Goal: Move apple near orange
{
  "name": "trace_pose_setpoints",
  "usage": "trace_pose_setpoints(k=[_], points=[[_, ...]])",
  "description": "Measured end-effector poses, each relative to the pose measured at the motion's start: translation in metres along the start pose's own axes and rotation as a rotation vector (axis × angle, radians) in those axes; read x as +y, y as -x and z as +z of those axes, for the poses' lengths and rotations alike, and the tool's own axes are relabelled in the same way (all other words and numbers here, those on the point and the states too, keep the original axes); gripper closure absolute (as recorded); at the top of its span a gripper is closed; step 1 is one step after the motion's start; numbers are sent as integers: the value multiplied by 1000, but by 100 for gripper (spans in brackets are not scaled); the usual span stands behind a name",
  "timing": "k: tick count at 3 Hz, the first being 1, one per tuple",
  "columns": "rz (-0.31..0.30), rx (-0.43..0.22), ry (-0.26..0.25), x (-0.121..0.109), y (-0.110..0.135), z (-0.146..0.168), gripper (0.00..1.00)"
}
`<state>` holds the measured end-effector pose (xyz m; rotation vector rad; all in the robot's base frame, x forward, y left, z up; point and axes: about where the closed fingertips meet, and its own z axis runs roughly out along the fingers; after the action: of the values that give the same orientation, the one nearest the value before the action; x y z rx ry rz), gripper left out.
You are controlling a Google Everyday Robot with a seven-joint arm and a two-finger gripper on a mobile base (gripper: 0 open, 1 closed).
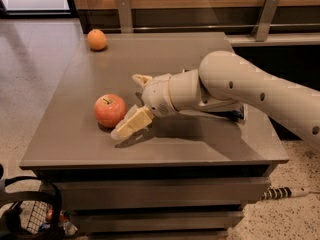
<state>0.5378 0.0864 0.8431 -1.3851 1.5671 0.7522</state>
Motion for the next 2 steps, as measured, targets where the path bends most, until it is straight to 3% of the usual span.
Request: trace_pose_setpoints(k=[1,2], points=[[3,-66,46,8,-1,10,2],[-28,-119,94,18,13,15,18]])
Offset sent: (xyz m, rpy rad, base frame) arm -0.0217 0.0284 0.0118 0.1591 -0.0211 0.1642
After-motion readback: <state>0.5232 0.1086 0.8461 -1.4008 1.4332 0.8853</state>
